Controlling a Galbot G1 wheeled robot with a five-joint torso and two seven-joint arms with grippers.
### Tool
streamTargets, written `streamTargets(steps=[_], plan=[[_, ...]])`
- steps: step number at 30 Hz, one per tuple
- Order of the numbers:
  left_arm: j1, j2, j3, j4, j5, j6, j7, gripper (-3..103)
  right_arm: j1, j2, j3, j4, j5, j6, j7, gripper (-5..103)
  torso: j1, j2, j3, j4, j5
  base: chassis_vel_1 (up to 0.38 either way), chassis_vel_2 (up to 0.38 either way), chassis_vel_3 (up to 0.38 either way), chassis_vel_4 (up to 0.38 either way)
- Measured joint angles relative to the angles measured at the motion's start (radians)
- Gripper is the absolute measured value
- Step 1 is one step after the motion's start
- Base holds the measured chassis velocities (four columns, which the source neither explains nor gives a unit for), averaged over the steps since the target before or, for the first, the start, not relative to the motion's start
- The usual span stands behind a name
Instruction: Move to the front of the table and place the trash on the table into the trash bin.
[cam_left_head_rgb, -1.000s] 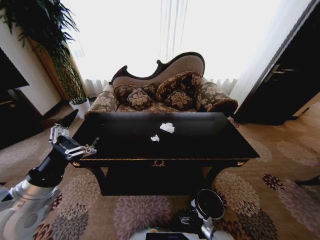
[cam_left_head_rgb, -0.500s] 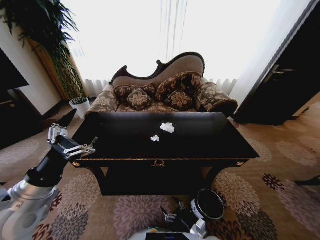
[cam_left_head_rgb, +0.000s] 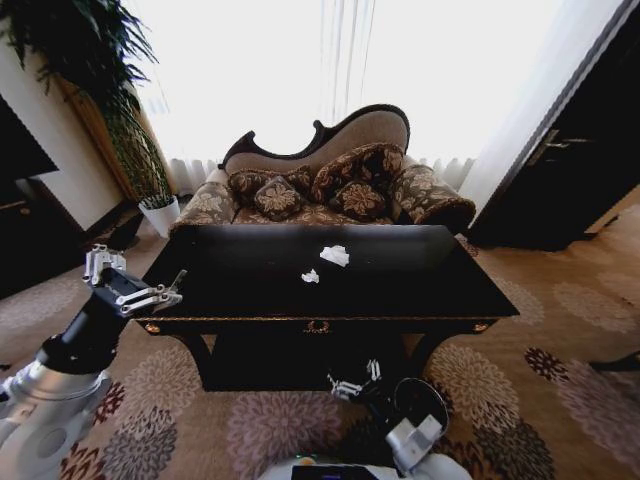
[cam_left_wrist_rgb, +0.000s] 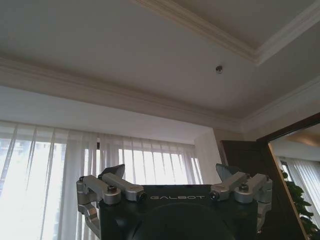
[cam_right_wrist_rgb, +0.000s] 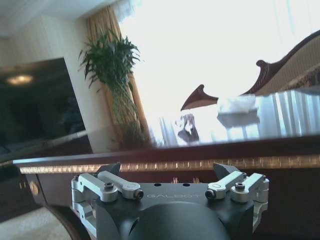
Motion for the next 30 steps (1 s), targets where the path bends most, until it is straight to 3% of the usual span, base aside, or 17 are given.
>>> streamTargets(steps=[15,17,20,24,30], plan=[[0.024,-0.027,-0.013,0.0,0.017,0.011,-0.018,100,0.165,-0.091,0.064,0.139,0.178,-0.147,0.04,100,0.0,0.0,0.0,0.0002,0.0001,0.0,0.0,0.0,0.0],[0.028,-0.021,-0.031,0.0,0.012,0.011,-0.019,100,0.226,-0.132,0.057,0.162,0.202,-0.192,0.066,100,0.0,0.0,0.0,0.0001,0.0002,0.0,0.0,0.0,0.0],[0.028,-0.021,-0.036,0.0,0.012,0.011,-0.019,100,0.253,-0.161,0.049,0.162,0.208,-0.203,0.094,100,0.0,0.0,0.0,0.0002,0.0002,0.0,0.0,0.0,0.0],[0.025,-0.026,-0.02,0.0,0.018,0.013,-0.019,100,0.33,-0.277,0.047,0.126,0.264,-0.218,0.221,100,0.0,0.0,0.0,0.0003,0.0001,0.0,0.0,0.0,0.0],[0.019,-0.022,-0.022,0.0,0.025,0.013,-0.018,100,0.416,-0.358,0.029,0.069,0.334,-0.236,0.347,100,0.0,0.0,0.0,0.0002,0.0002,0.0,0.0,0.0,0.0]])
